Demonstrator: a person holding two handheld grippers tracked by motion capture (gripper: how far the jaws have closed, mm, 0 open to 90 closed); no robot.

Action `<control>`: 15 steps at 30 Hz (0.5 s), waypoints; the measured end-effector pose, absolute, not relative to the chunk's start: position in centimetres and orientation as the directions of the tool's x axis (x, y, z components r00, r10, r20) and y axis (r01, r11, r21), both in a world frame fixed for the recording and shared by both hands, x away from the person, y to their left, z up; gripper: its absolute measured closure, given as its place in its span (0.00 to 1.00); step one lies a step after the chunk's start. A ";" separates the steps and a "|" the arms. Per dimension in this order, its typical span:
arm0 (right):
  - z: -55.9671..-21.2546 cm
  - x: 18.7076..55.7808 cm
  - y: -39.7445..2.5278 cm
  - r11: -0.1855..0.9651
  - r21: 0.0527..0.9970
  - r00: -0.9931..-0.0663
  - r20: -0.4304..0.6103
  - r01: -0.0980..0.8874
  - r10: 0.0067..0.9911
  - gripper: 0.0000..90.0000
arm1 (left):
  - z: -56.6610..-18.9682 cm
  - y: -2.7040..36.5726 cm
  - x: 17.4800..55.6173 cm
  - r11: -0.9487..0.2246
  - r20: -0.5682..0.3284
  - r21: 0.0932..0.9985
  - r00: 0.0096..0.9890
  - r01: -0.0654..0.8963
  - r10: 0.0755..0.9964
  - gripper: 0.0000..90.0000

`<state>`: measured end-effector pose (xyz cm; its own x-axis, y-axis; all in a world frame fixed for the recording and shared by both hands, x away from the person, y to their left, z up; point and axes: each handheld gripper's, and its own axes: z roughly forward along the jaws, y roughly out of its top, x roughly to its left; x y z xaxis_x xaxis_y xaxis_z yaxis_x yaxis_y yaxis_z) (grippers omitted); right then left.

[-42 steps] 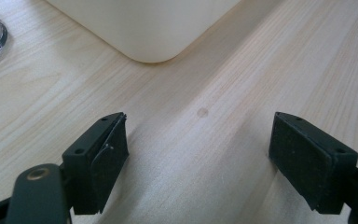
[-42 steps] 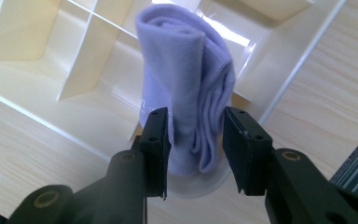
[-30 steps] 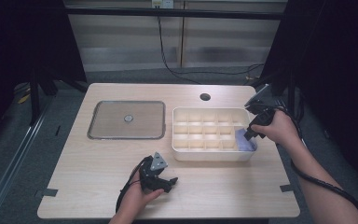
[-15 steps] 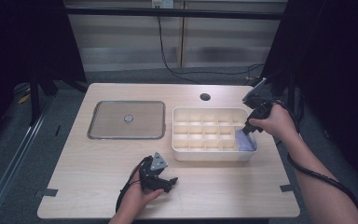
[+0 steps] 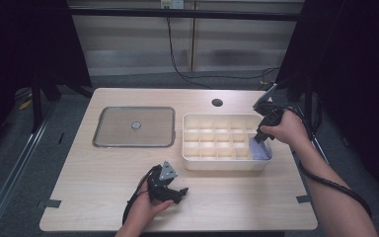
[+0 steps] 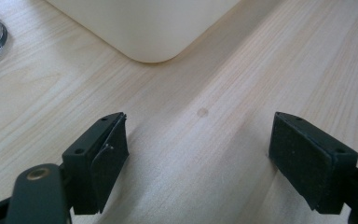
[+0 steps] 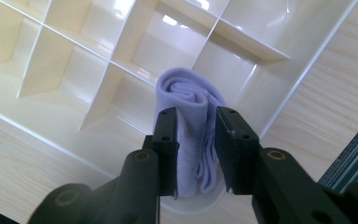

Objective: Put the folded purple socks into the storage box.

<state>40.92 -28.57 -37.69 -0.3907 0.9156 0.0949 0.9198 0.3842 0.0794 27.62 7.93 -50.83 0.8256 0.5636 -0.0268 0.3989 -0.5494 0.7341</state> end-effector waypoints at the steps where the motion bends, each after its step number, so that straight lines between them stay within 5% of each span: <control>1: -37.8 40.9 -28.6 0.384 0.077 -0.390 0.101 0.920 0.915 0.83 | -50.8 7.9 27.6 -0.550 -0.027 0.734 0.825 0.399 0.564 0.21; 6: -38.3 40.9 -28.7 0.374 0.065 -0.379 0.107 0.925 0.919 0.94 | -50.8 7.9 27.6 -0.550 -0.026 0.734 0.825 0.399 0.564 0.21; 15: -39.2 40.8 -28.9 0.369 0.037 -0.371 0.099 0.929 0.923 0.97 | -50.8 7.9 27.6 -0.550 -0.026 0.734 0.826 0.398 0.564 0.21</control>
